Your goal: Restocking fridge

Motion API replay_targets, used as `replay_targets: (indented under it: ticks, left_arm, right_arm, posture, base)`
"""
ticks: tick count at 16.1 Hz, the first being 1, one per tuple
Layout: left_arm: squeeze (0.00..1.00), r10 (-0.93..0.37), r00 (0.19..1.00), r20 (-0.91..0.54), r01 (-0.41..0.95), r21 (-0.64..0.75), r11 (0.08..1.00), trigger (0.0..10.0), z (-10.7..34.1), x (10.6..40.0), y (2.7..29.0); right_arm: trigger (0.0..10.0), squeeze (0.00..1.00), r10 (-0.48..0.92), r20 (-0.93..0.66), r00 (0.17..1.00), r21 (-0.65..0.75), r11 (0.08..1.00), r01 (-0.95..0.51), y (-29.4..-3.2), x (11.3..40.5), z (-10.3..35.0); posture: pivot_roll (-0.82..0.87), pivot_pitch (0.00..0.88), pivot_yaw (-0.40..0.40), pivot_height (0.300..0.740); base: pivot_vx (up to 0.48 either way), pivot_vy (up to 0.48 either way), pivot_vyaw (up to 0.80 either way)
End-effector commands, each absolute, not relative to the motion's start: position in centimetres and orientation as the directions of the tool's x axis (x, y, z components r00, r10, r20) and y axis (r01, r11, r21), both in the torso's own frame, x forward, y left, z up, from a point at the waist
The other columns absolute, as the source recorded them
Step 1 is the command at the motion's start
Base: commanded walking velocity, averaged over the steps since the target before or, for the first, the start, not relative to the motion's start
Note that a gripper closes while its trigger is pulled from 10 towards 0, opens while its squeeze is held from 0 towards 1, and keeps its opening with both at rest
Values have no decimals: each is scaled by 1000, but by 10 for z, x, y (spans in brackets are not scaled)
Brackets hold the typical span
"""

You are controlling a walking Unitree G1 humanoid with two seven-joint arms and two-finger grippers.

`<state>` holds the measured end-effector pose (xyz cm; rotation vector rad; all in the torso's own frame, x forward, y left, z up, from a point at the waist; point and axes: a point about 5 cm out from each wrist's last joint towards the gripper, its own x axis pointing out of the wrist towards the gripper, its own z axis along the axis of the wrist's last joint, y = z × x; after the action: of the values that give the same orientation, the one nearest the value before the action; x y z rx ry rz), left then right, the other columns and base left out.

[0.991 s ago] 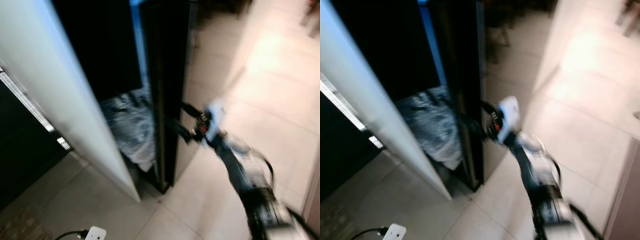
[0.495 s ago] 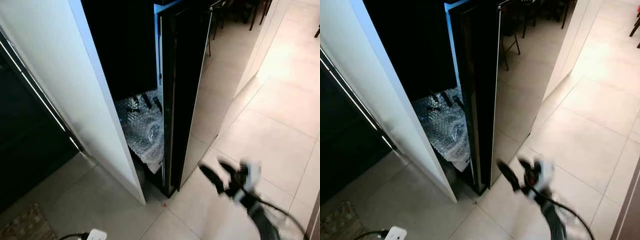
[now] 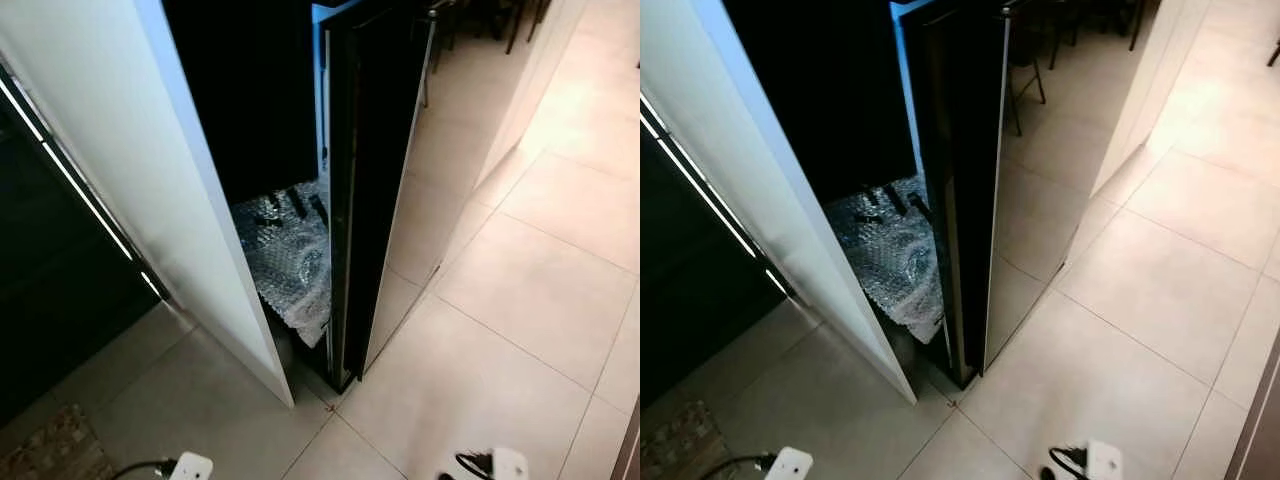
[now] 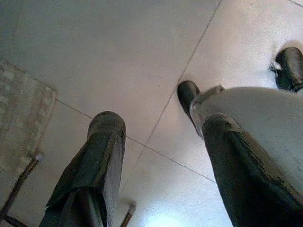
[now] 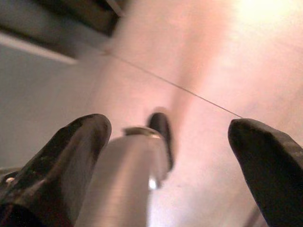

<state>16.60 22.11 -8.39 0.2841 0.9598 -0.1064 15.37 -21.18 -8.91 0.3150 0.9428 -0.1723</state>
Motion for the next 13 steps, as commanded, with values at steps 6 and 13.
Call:
replay_targets:
  ticks: [6,13]
  left_arm:
    - [0,26,540,-841,222,173,960,10000,-88,160,218]
    - [0,13,536,-844,237,165,957,10000,-88,158,218]
  right_arm:
    - [10000,0,0,-818,575,181,949,257,-189,156,-94]
    - [10000,0,-32,-844,536,146,947,286,-193,146,-98]
  posture:
    - [-21,153,23,740]
    - [-30,131,25,740]
  base:
    - [0,0,0]
    - [0,0,-223]
